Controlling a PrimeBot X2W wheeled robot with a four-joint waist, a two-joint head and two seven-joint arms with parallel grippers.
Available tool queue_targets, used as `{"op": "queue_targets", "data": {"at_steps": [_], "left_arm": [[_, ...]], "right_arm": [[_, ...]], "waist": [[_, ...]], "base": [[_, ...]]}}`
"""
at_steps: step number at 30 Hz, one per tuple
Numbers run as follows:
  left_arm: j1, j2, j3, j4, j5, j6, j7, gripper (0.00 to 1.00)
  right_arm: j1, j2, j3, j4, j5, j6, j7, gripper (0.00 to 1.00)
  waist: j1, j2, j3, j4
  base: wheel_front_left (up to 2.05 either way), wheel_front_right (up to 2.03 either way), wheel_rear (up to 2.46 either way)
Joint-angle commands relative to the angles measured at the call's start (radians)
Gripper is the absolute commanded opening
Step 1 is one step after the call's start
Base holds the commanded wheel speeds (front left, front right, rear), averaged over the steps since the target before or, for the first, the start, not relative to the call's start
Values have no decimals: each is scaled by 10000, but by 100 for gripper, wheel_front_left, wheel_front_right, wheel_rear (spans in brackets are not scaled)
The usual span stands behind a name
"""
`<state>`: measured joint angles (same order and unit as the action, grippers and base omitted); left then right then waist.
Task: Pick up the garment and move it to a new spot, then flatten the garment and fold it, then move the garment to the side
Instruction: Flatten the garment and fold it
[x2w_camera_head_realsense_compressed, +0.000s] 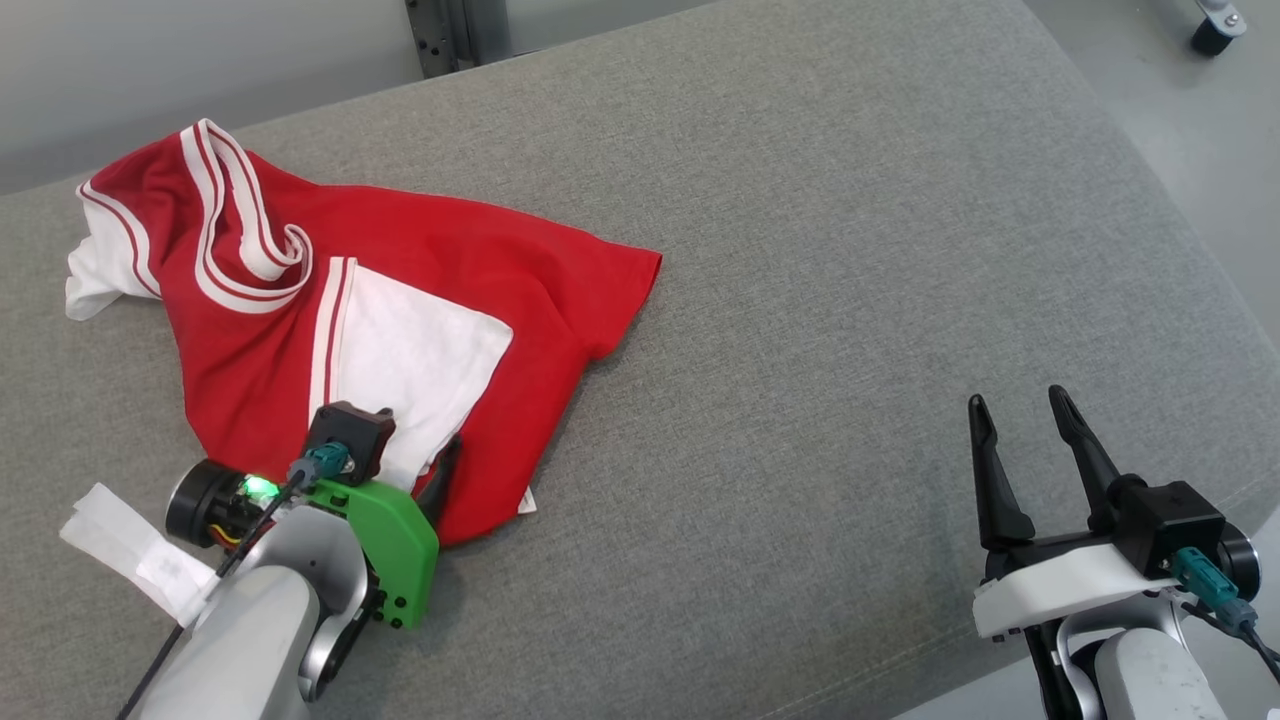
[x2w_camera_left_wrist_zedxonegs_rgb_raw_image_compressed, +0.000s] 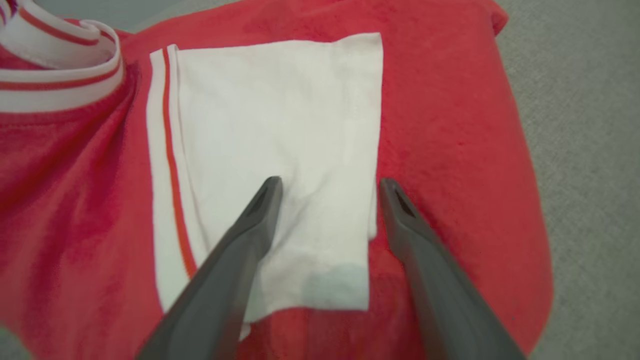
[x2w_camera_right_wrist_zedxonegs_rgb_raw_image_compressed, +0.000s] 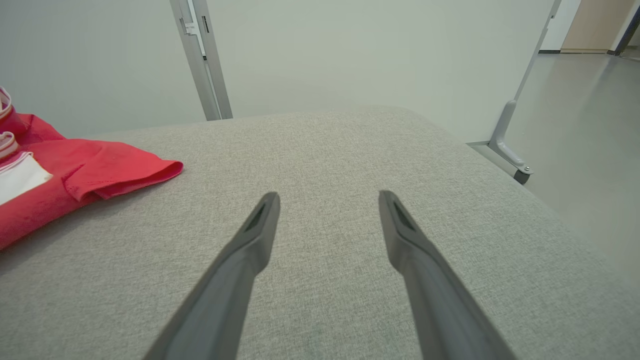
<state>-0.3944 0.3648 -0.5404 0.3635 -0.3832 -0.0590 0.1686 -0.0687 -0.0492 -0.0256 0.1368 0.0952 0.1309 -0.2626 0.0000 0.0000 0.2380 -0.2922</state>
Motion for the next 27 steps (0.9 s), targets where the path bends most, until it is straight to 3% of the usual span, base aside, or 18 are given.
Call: {"op": "queue_targets", "data": {"at_steps": [1,3,4,8,12,14,17,23,27], "left_arm": [[-148,133,0,108,114,144,-28,57],[-151,150,-26,240,133,193,-3,5],[-175,162,6,283,129,219,-51,0],[-205,88,359,227,-127,454,-505,0],[-63,51,1301,-143,-622,1107,-1345,0],[25,232,1861,-456,-797,1514,-1795,0],[63,577,2515,-1108,-1033,1712,-2091,0],[236,1439,3402,-2860,-1877,1379,-1574,0],[140,2062,3235,-3855,-2009,853,-903,0]], "right_arm": [[-134,-24,-28,-5,33,-3,-35,100],[-133,-23,-58,-9,48,-3,-35,100],[-128,-23,-63,-6,55,-3,-35,100],[-61,-23,-134,9,58,-3,-35,100],[131,-23,-189,69,-16,-3,-35,100],[225,-23,-199,82,-83,-3,-35,100],[291,-24,-218,71,-173,-3,-35,100],[473,-24,-139,105,-99,-3,-35,100],[629,-24,-17,162,32,-3,-35,100]], "waist": [[0,0,12,-28],[0,0,14,-48],[0,0,10,-56],[0,0,-64,-33],[0,0,-306,55],[0,0,-505,104],[0,0,-786,145],[0,0,-1179,57],[0,0,-1284,-44]], "base": [[0,0,0],[0,0,0],[0,0,0],[0,0,0],[0,0,0],[0,0,0],[0,0,0],[0,0,0],[0,0,0]]}}
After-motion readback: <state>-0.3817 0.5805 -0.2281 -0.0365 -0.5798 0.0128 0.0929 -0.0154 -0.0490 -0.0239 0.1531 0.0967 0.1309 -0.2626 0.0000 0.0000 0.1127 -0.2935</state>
